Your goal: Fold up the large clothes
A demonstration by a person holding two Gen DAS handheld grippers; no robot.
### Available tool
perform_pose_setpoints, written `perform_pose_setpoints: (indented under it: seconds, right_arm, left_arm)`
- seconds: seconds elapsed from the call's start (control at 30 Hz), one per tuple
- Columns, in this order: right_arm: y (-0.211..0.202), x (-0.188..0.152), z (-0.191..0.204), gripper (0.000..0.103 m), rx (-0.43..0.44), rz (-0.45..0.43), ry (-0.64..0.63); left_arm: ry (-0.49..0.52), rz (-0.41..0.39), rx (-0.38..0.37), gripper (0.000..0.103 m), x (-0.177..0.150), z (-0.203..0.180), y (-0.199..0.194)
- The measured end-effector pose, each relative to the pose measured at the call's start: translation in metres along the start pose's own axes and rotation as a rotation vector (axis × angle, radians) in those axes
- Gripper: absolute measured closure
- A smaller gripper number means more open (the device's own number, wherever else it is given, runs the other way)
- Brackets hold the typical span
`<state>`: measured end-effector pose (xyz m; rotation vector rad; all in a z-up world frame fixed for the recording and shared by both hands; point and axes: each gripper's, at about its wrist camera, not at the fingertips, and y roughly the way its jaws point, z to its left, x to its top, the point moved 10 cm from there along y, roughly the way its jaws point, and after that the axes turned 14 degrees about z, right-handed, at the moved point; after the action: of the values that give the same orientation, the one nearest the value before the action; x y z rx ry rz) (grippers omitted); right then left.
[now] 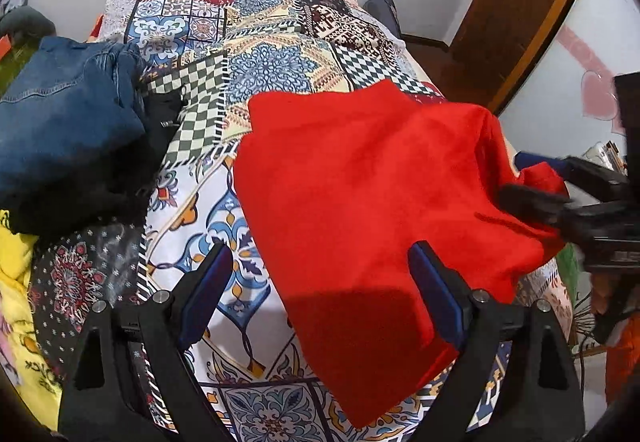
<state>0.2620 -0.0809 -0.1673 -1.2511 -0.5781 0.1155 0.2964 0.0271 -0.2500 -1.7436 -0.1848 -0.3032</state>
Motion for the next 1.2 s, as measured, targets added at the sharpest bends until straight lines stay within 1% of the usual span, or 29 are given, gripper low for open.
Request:
perform_pose_setpoints:
  seconds: [0.07,0.1,0.17,0.23,0.27,0.33,0.37,0.43,0.47,0.53,0.63,0.7,0.8,0.9,0.97,1.03,1.07,1.1,1.2]
  right_arm:
    - [0.010,-0.010,-0.017,0.023,-0.038,0.034,0.020]
    - [0.016,-0.018,-0.031,0.023,-0.055,0.050,0.040]
    - [0.019,-0.031,-0.053,0.023,-0.057,0.064,0.083]
    - [0.017,-0.045,-0.077,0.023,-0.079,0.070,0.135]
    - [0.015,-0.050,-0.085,0.022,-0.082,0.070,0.155]
    - [0.020,-0.065,-0.099,0.019,-0.033,0.091,0.203]
    - [0.021,-0.069,-0.102,0.019,-0.034,0.104,0.220]
    - [0.022,-0.078,-0.113,0.019,-0.115,0.133,0.234]
    - [0.018,-0.078,-0.114,0.019,-0.131,0.132,0.228]
    - [0.005,-0.071,-0.111,0.019,-0.116,0.099,0.228]
    - [-0.026,-0.049,-0.097,0.018,-0.078,0.011,0.213]
    - [-0.045,-0.026,-0.081,0.017,-0.062,-0.055,0.180]
    - [-0.047,0.000,-0.055,0.017,-0.035,-0.097,0.117]
    - [-0.024,0.020,-0.040,0.017,-0.048,-0.082,0.062]
    - [0.004,0.026,-0.041,0.017,-0.076,-0.027,0.051]
    - [0.026,0.023,-0.055,0.017,-0.118,0.020,0.058]
    - [0.031,0.018,-0.063,0.017,-0.127,0.036,0.061]
    - [0.038,0.014,-0.073,0.017,-0.121,0.050,0.066]
    - [0.034,0.002,-0.098,0.016,-0.084,0.042,0.106]
  left_arm:
    - [0.008,-0.009,0.009,0.013,-0.005,-0.002,-0.002]
    - [0.011,-0.014,0.008,0.013,-0.006,-0.003,-0.002]
    - [0.007,-0.017,-0.001,0.012,-0.008,-0.004,-0.002]
    - [0.006,-0.024,-0.007,0.012,-0.008,-0.004,-0.001]
    - [0.005,-0.025,-0.012,0.012,-0.008,-0.004,0.000]
    - [-0.001,-0.027,-0.025,0.012,-0.009,-0.006,0.002]
    - [-0.004,-0.029,-0.023,0.012,-0.009,-0.006,0.003]
    - [-0.006,-0.038,-0.010,0.012,-0.010,-0.007,0.002]
    - [-0.002,-0.041,0.000,0.012,-0.010,-0.007,0.000]
    - [0.009,-0.046,0.025,0.012,-0.010,-0.008,-0.001]
    - [0.028,-0.054,0.057,0.012,-0.010,-0.010,-0.003]
    - [0.035,-0.058,0.074,0.012,-0.009,-0.011,-0.004]
    - [0.037,-0.062,0.083,0.012,-0.009,-0.011,-0.004]
    - [0.037,-0.065,0.089,0.012,-0.009,-0.010,-0.004]
    - [0.036,-0.066,0.089,0.012,-0.010,-0.009,-0.005]
    - [0.038,-0.067,0.090,0.012,-0.009,-0.009,-0.005]
    - [0.040,-0.067,0.087,0.012,-0.009,-0.010,-0.005]
    - [0.044,-0.066,0.084,0.012,-0.009,-0.011,-0.004]
    - [0.056,-0.067,0.078,0.012,-0.009,-0.015,-0.003]
